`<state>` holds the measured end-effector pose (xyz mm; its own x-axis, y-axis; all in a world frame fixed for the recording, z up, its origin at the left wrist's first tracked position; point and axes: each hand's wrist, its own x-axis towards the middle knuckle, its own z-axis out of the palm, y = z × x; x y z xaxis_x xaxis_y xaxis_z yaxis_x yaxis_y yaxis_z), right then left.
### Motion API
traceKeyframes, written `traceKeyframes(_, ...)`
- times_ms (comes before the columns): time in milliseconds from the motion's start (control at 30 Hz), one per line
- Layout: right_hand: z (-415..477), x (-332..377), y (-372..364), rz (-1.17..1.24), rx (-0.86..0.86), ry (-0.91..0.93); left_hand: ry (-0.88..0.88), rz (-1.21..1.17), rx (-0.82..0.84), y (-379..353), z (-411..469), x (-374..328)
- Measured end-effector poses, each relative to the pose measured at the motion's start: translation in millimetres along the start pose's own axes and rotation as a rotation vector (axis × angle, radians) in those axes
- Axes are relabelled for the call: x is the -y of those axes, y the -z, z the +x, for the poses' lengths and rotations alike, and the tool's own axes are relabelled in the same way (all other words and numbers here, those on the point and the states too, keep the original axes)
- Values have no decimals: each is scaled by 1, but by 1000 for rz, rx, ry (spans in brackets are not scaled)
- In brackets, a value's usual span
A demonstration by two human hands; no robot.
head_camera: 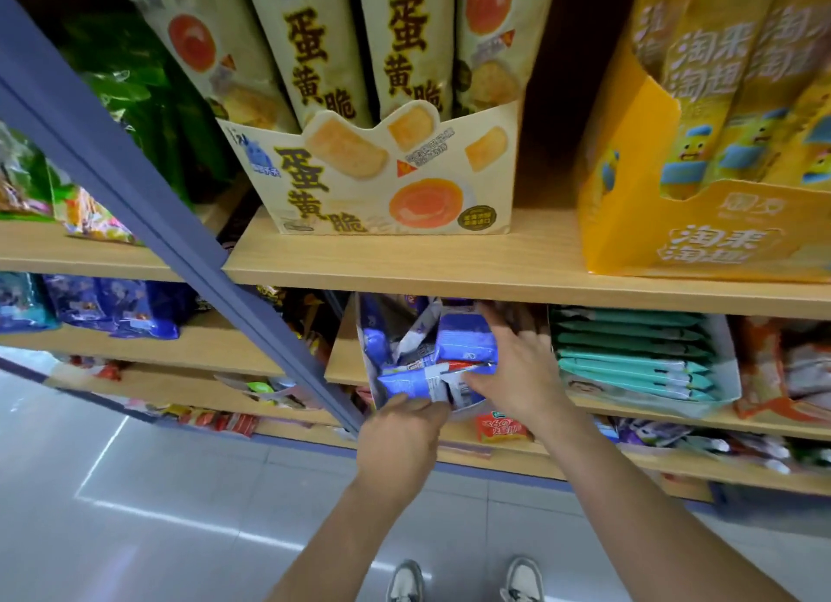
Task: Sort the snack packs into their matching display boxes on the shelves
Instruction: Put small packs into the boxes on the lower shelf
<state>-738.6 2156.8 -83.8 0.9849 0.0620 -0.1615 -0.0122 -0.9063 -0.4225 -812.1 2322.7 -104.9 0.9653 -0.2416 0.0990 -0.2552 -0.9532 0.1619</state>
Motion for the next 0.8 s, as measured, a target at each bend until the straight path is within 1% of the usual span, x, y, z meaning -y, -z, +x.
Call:
traceKeyframes(67, -1, 7, -5, 5, -27, -12, -14, -100, -98, 4, -7, 15)
traceKeyframes(133, -4, 10, -9, 68, -138, -27, 21, -216, -200, 10, -6, 33)
traceKeyframes(167, -8, 11, -10, 109, -208, -27, 73, -245, -195, 15, -2, 42)
traceKeyframes(200, -10, 12, -12, 144, -284, -15, 121, -245, -136, 18, 4, 50)
traceKeyframes(233, -14, 13, -12, 162, -352, -6, 143, -229, -30, 22, 12, 57)
traceKeyframes(267, -18, 14, -12, 172, -415, 5, 124, -202, 71, 25, 20, 63)
traceKeyframes(333, -30, 18, -8, 216, -504, 38, 35, -165, 172, 30, 32, 69)
traceKeyframes(400, -45, 26, -1, 361, -512, 26, -26, -155, 226, 32, 41, 74)
traceKeyframes(467, -60, 33, 2, 561, -484, -60, -85, -99, 255, 33, 45, 79)
traceKeyframes(600, -72, 33, -12, 790, -505, -212, -225, 57, 243, 36, 44, 78)
traceKeyframes(700, -71, 36, -20, 868, -485, -300, -261, 93, 255, 40, 45, 72)
traceKeyframes(800, -69, 40, -23, 926, -493, -308, -255, 233, 320, 43, 53, 66)
